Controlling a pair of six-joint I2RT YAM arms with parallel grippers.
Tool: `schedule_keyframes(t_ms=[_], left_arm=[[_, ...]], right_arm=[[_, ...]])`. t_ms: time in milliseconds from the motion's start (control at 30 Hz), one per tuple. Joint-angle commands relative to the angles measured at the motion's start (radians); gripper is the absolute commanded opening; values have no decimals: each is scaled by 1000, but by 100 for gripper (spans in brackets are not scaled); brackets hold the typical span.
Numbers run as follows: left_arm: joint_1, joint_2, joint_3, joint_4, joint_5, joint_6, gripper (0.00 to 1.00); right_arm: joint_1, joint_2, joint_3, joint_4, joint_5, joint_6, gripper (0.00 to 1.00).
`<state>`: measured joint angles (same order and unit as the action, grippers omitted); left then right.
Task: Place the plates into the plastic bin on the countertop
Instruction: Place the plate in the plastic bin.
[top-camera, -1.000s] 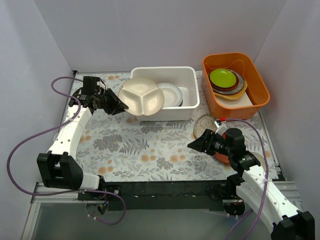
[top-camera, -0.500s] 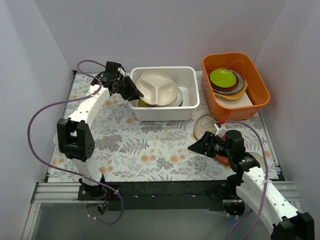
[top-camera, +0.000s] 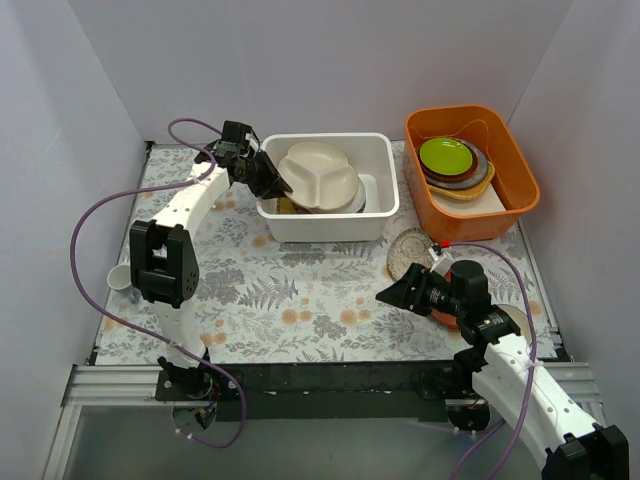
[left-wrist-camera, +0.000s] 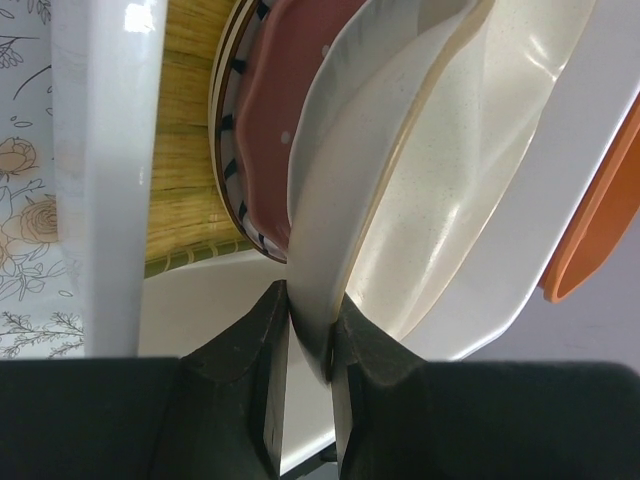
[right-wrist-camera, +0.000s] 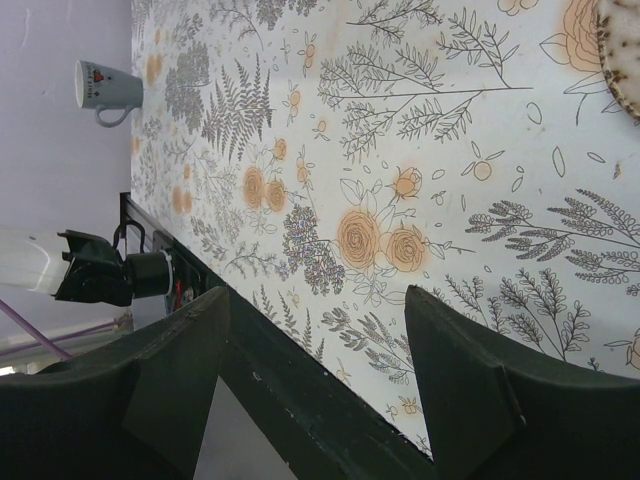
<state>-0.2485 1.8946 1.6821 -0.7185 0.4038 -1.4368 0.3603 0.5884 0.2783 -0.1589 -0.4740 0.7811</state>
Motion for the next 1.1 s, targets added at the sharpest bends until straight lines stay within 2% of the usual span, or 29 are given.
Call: schedule_keyframes(t_ms=[0, 633, 900, 1067], left_arm=[[-15, -45, 93, 174, 129, -34, 0], [-29, 58, 91, 194, 132, -43, 0], [-28, 63, 87, 153, 86, -37, 0], [-28, 73, 103, 99, 52, -31, 8]], right_arm=[[3, 1, -1, 12, 5, -19, 78], [3, 19, 2, 15, 3, -29, 78], [5, 21, 6, 7, 6, -34, 79], [3, 17, 4, 4, 6, -36, 79]])
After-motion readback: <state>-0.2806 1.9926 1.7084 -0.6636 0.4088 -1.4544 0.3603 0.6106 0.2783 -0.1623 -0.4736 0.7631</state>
